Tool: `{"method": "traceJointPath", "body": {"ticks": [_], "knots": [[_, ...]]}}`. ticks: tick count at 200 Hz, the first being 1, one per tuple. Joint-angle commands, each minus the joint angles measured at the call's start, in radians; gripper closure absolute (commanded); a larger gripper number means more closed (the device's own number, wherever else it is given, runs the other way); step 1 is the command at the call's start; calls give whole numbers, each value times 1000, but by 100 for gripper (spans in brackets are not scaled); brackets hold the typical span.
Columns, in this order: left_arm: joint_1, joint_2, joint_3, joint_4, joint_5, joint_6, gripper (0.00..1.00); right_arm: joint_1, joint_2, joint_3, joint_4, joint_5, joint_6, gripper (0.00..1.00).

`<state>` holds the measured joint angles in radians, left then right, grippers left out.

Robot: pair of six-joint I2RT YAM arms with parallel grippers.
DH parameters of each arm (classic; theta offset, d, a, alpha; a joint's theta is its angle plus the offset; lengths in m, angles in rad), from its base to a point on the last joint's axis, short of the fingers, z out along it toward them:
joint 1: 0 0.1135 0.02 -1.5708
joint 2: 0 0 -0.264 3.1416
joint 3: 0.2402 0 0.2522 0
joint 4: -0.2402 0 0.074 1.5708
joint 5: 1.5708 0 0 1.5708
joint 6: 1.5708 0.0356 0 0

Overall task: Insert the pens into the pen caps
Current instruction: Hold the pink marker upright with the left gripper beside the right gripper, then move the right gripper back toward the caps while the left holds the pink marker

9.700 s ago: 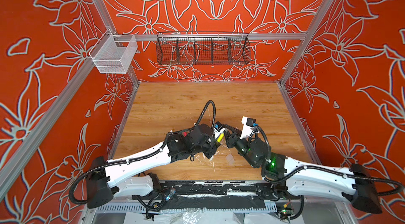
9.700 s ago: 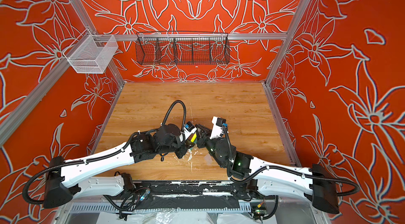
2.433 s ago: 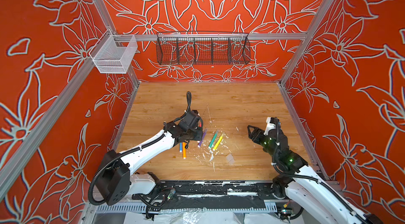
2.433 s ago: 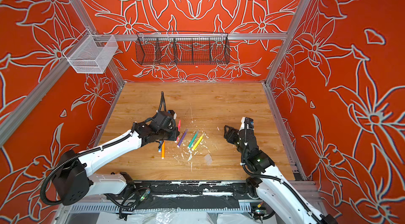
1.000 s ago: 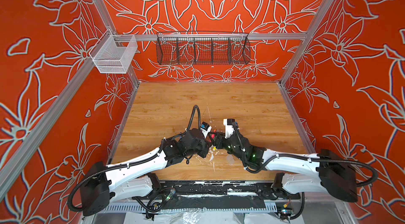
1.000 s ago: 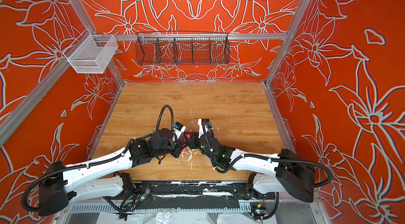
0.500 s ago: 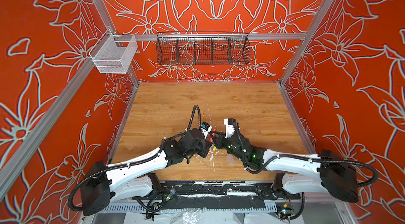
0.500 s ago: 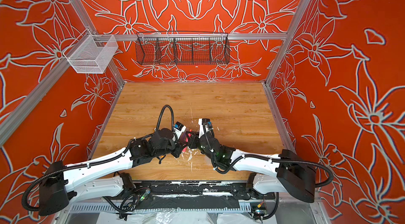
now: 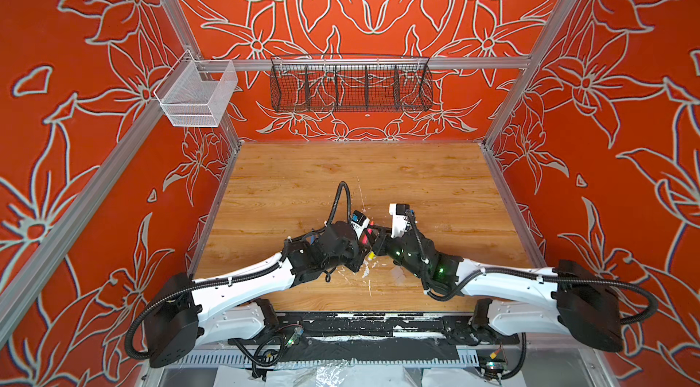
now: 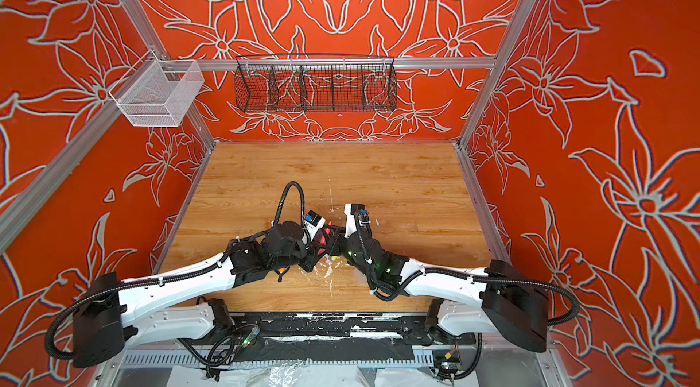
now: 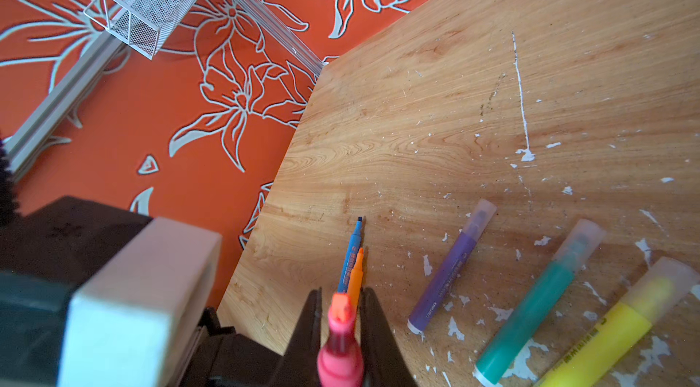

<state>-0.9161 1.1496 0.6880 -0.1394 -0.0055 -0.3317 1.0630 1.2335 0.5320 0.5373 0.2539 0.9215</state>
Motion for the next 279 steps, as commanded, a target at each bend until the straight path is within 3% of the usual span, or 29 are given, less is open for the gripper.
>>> {"method": "traceJointPath", "body": {"ticks": [1,36,59,90,112,129,151,178,198,279], "knots": [[-3,7,28,34,8,11,78,9,-19,-17,27,14,16,94],[-3,-5,24,49,9,12,85,9,-23,-24,29,22,21,94],[-3,-11,23,53,15,17,99,10,-27,-27,29,25,19,92],[-1,-16,32,-8,-78,4,100,10,-55,-20,-21,37,1,68],[34,-38,54,-134,-164,-21,100,9,-100,2,-157,68,-33,59],[105,-74,43,-211,-163,-36,100,9,-149,26,-327,107,-46,54],[170,-100,7,-273,-182,-60,100,9,-218,50,-535,137,-59,52],[162,-98,24,-423,-246,-97,100,8,-279,96,-813,163,-54,52],[142,-138,-9,-436,-309,-126,100,9,-295,112,-966,162,-36,51],[140,-309,-96,-387,-288,-125,100,10,-214,129,-1185,88,13,50]]}}
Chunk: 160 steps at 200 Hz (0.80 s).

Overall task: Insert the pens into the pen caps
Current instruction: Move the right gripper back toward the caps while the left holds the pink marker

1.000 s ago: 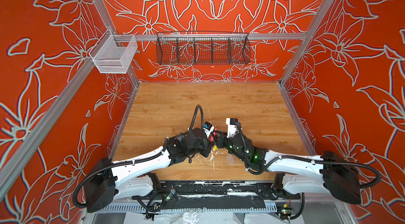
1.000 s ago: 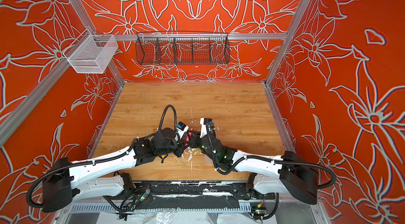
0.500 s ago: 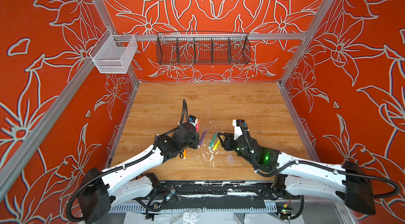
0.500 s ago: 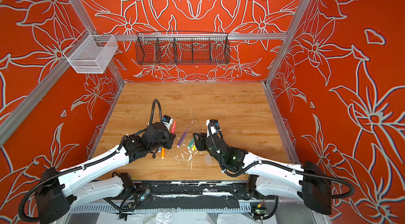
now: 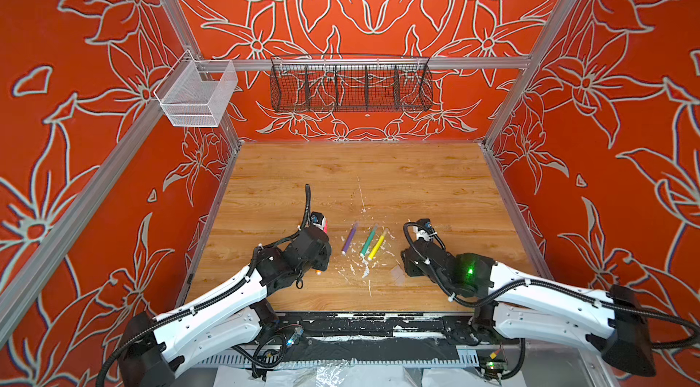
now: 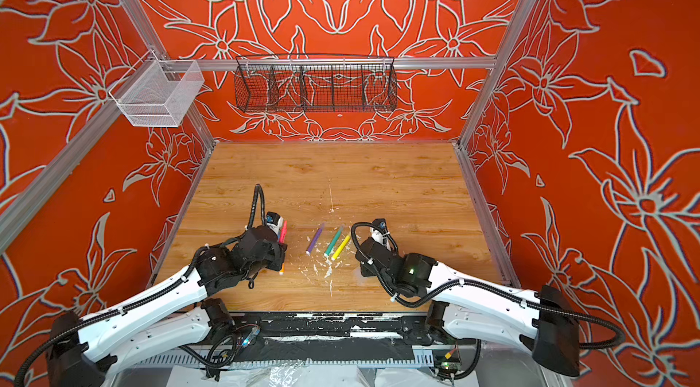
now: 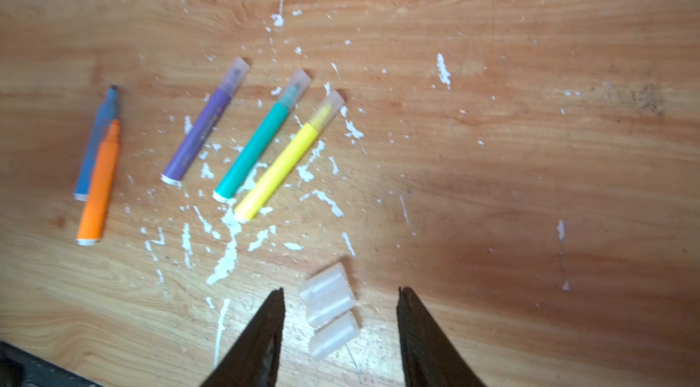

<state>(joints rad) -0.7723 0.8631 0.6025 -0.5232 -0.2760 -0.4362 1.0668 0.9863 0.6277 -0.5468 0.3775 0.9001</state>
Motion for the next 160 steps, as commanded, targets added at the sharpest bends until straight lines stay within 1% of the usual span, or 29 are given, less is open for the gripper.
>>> {"method": "traceJointPath", "body": {"ticks": [1,33,78,125,160], "knots": [[-4,-22,-11,-3,-18,-21,100,6,35,34,-101,-36,34,50],[-4,-19,-11,-5,-20,-19,100,7,105,48,-108,-80,32,50],[-4,-19,-11,-6,-25,-22,100,10,227,100,-126,-105,21,48],[-4,-19,-12,-6,-27,-24,100,27,268,104,-123,-114,32,45],[-4,-10,-9,-5,-28,-25,100,65,283,56,-86,-152,70,43]]}}
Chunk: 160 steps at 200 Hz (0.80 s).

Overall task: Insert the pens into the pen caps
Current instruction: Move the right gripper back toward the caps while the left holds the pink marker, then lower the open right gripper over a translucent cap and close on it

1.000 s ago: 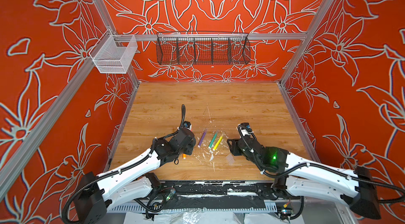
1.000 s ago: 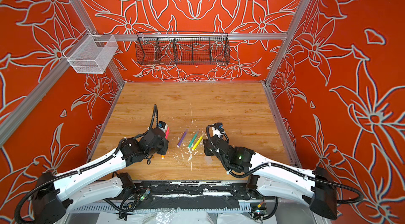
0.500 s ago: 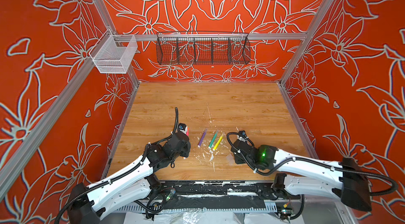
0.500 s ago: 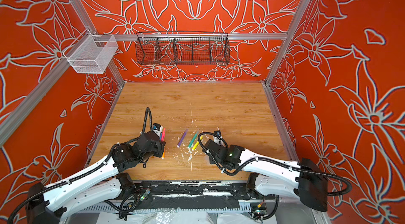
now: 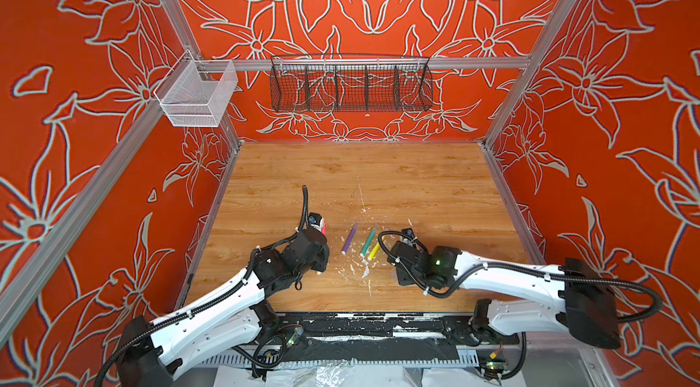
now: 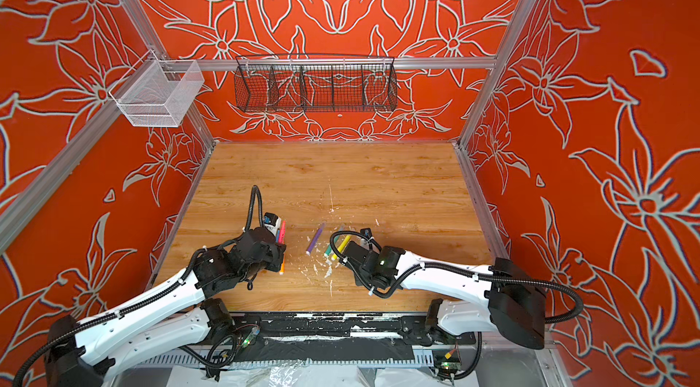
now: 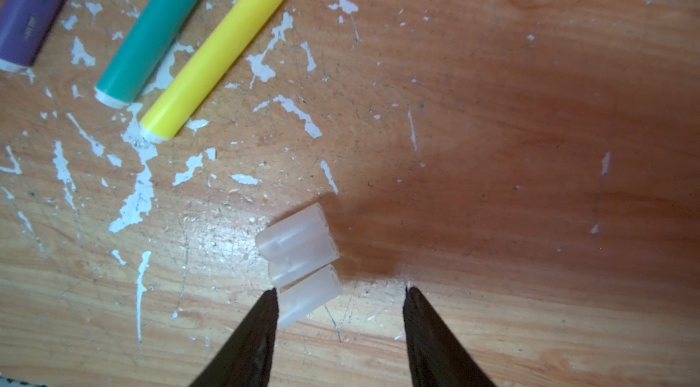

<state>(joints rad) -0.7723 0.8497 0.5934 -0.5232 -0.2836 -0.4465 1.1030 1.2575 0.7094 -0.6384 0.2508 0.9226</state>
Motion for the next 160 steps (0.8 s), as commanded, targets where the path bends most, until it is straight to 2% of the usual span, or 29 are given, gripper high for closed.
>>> {"method": "traceJointPath", "body": {"ticks": [1,84,160], "knots": [[-4,4,1,-5,-20,-14,100,29,11,-27,6,-25,49,43],[-4,8,1,-6,-19,-18,100,59,108,-25,26,-16,71,42],[-4,8,1,-7,-19,-18,100,79,88,-51,-26,-10,95,42]]}}
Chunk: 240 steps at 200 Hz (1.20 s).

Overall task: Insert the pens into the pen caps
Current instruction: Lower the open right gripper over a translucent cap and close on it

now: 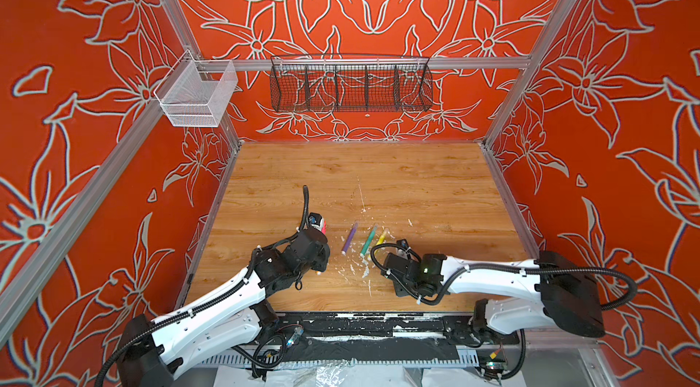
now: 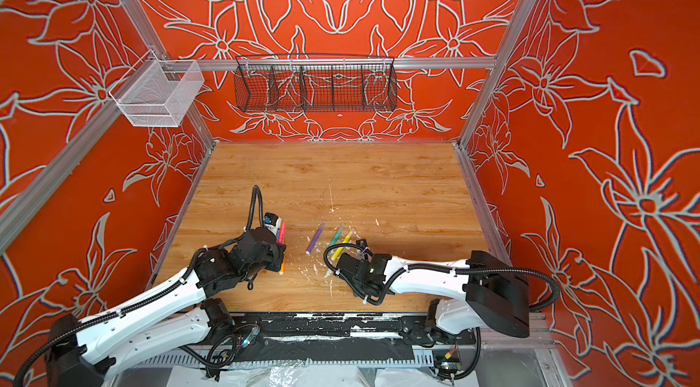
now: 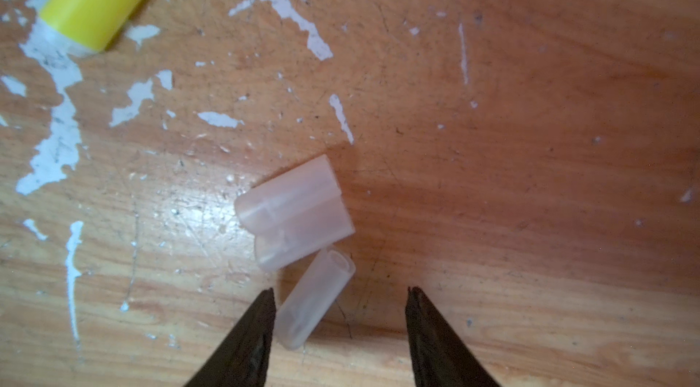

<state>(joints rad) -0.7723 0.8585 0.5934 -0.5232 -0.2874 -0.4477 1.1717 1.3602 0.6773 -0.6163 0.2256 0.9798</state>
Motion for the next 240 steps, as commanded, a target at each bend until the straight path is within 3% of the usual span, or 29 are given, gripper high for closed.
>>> {"method": "traceJointPath", "body": {"ticks": [1,160,240], "knots": [[-4,0,1,-7,-15,-17,100,11,-15,-20,-50,15,38,42],[-4,-4,1,-9,-13,-19,100,14,-30,-59,-54,23,66,59],[-4,-3,0,-9,-10,-19,100,12,25,-60,-36,79,59,53]]}}
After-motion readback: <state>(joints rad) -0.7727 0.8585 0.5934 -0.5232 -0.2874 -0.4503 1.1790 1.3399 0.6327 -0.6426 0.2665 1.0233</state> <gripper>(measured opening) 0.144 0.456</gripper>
